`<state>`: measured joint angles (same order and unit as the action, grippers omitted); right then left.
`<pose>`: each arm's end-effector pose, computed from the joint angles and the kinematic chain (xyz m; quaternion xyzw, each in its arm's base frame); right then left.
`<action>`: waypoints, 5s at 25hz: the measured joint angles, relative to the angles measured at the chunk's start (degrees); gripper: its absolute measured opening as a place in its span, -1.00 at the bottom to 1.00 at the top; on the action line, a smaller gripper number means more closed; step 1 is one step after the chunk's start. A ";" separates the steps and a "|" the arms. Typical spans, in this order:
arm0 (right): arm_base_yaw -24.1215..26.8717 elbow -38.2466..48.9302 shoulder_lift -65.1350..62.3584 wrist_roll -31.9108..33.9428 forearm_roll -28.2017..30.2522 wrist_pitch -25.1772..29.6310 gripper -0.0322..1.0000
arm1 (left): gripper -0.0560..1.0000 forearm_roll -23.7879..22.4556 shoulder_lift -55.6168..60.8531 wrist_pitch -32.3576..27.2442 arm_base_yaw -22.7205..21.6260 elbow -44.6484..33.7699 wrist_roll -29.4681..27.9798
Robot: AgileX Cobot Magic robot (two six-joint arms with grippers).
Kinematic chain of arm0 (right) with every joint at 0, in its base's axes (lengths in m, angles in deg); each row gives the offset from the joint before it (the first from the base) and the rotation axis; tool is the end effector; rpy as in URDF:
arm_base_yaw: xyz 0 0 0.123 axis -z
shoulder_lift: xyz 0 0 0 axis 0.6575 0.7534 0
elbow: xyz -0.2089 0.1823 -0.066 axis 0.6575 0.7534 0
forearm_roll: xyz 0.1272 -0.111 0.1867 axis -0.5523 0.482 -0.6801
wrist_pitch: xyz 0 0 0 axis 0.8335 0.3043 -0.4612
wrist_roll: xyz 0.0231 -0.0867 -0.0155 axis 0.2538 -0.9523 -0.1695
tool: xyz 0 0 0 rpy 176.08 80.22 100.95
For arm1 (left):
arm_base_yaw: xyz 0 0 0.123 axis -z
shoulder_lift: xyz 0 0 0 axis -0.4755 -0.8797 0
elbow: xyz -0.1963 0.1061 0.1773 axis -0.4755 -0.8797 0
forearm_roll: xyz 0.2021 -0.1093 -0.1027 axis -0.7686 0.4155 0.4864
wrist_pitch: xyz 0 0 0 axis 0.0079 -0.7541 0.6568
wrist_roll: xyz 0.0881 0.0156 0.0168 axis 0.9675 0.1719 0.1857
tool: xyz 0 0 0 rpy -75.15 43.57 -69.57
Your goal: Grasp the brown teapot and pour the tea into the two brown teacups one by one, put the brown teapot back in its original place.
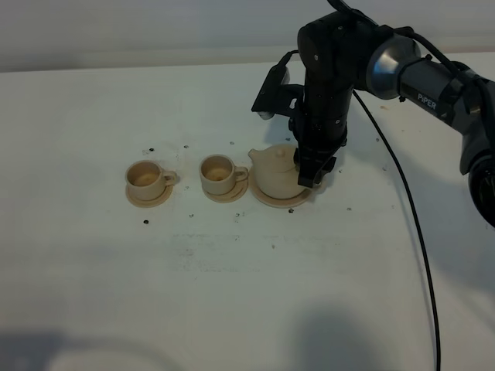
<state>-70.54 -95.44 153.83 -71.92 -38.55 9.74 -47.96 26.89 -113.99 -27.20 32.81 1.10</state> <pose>0.4123 0.2318 0.1677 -0.5938 0.8040 -0.0075 0.0313 0.0049 -0.0012 0.2826 -0.0091 0.8615 -0.0227 0.5072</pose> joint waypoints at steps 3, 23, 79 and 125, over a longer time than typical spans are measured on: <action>-0.36 0.00 0.00 0.00 0.80 0.06 -0.04 | 0.01 0.00 0.00 0.00 0.00 0.00 0.00; -1.33 0.00 2.54 -0.24 3.01 0.64 -0.16 | 0.01 0.00 0.00 0.00 0.00 0.00 0.00; -2.13 2.15 -1.17 0.56 3.59 -0.50 -0.06 | 0.01 0.00 0.00 0.00 0.00 0.00 0.00; -2.26 2.15 -0.64 5.76 1.93 -0.29 -0.20 | 0.01 0.00 0.00 0.00 0.00 0.00 0.06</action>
<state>-72.80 -93.29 153.19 -66.15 -36.62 9.44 -47.96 26.89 -113.99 -27.20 32.81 1.16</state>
